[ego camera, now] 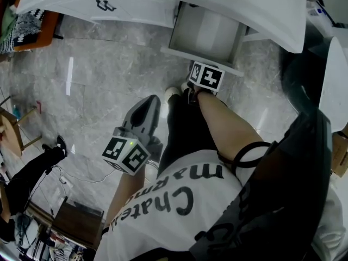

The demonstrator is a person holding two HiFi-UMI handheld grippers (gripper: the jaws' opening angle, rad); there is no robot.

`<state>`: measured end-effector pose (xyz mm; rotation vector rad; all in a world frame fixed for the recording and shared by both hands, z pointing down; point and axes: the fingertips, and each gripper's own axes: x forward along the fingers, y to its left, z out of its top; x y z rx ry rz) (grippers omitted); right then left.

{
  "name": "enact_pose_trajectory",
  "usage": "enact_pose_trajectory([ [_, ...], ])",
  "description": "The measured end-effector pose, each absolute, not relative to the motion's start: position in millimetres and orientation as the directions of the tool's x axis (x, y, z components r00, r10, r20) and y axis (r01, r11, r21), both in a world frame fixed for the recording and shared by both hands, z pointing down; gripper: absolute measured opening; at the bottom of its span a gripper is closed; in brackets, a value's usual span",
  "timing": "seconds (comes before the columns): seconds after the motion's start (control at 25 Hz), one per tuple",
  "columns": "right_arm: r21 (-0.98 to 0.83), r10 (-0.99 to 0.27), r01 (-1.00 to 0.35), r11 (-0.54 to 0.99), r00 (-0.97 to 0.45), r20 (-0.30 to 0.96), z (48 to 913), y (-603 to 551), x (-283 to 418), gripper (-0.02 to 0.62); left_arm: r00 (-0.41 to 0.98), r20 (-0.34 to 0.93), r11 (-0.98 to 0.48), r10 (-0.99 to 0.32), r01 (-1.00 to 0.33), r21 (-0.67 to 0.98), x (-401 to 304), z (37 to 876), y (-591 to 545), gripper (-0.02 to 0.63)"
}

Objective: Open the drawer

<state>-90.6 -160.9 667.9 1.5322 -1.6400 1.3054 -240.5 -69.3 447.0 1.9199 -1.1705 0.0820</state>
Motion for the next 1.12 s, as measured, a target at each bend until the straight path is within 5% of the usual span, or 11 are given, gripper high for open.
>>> enact_pose_trajectory([
  [0.48,-0.237,-0.381,-0.971,-0.041,-0.204,0.902,667.5,-162.0,-90.3,0.153,0.551,0.452,-0.208,-0.702,-0.765,0.609,-256.0,430.6,-57.5,0.005],
  [0.68,-0.258,-0.351,-0.956,-0.138,-0.196,0.916,655.1,-157.8,-83.3,0.153,0.547,0.446,-0.222,-0.708,-0.772,0.596,-258.0,414.4,-50.7,0.005],
  [1.12,-0.260,-0.307,-0.952,-0.160,-0.202,0.930,626.8,-149.1,-71.0,0.031,0.522,0.428,-0.233,-0.738,-0.792,0.565,-272.6,392.0,-43.9,0.005],
])
